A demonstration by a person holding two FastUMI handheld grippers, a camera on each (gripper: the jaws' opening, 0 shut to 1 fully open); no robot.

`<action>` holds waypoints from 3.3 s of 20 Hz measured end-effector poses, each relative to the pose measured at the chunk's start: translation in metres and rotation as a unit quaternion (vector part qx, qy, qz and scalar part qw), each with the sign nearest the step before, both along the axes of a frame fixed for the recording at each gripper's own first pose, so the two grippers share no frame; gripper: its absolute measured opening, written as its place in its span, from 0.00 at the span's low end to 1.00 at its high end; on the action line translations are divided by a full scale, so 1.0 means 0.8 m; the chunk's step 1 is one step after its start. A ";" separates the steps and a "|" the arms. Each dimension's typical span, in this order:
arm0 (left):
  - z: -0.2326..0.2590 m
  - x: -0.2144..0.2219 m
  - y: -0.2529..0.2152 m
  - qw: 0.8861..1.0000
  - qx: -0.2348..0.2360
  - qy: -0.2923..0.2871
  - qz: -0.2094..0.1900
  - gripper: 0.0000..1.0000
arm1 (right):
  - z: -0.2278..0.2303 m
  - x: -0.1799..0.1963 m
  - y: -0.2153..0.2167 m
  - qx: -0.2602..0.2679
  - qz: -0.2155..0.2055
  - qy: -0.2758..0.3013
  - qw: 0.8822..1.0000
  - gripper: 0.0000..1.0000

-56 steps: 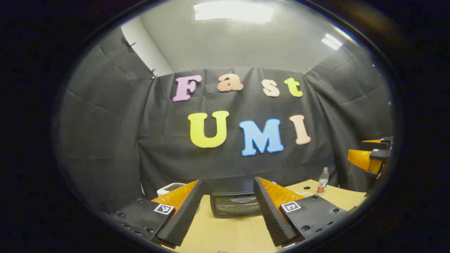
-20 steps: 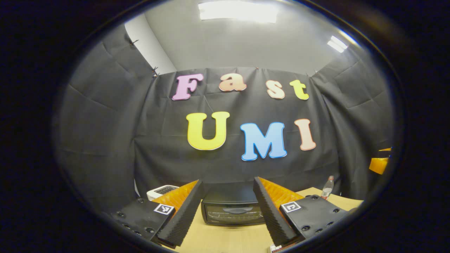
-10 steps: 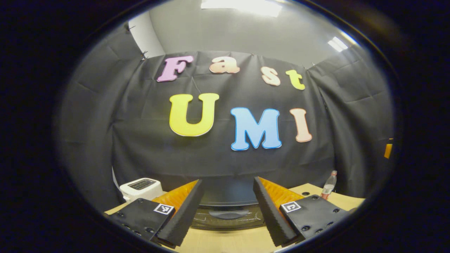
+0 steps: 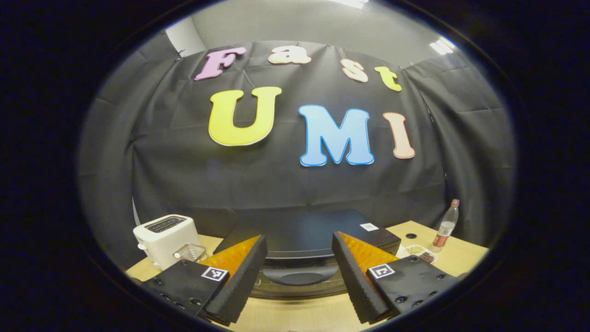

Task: Open the electric oven with the left hand, put the food in, and close the electric oven.

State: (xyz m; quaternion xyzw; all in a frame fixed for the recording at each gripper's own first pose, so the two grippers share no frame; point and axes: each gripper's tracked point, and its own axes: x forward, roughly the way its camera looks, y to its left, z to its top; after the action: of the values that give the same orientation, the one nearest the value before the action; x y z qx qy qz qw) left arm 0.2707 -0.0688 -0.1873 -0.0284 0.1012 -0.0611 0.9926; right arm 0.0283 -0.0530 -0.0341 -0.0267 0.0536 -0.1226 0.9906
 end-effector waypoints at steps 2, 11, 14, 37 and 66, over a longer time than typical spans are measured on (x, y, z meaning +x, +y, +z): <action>-0.022 0.006 -0.005 1.000 0.007 0.012 -0.002 0.99 | 0.003 -0.001 -0.004 -0.004 -0.011 0.001 1.000 0.96; -0.074 0.024 -0.011 0.999 0.023 0.037 0.013 0.97 | 0.002 -0.007 -0.010 -0.016 -0.020 0.007 1.000 0.96; -0.077 0.022 -0.012 0.999 0.024 0.039 0.016 0.95 | 0.002 -0.006 -0.009 -0.018 -0.014 0.008 1.000 0.96; -0.129 -0.112 -0.016 0.994 0.054 0.094 0.021 0.95 | -0.010 -0.011 -0.006 -0.008 0.051 0.018 0.999 0.96; -0.064 -0.215 0.020 0.995 0.032 0.084 0.034 0.96 | -0.093 0.003 0.064 0.072 0.158 0.107 0.979 0.96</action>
State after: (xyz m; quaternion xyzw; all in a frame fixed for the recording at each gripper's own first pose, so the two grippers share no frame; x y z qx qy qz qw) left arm 0.0983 -0.0525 -0.2385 -0.0054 0.1847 -0.0213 0.9825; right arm 0.0308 -0.0017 -0.1084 0.0232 0.1629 0.0431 0.9854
